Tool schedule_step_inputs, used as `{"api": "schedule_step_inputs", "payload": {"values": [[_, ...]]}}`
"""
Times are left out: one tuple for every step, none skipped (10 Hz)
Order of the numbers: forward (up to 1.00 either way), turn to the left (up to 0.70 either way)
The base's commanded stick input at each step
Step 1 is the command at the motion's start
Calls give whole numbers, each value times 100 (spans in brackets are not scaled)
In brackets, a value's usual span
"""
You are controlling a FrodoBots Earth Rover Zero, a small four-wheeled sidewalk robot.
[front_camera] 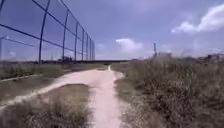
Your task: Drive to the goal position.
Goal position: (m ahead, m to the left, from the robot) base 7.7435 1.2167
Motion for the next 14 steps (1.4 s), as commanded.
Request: {"api": "schedule_step_inputs", "payload": {"values": [[50,0],[50,0],[50,0],[50,0],[50,0],[50,0],[50,0],[50,0],[50,0],[50,13],[50,17],[50,0],[50,0],[50,0]]}}
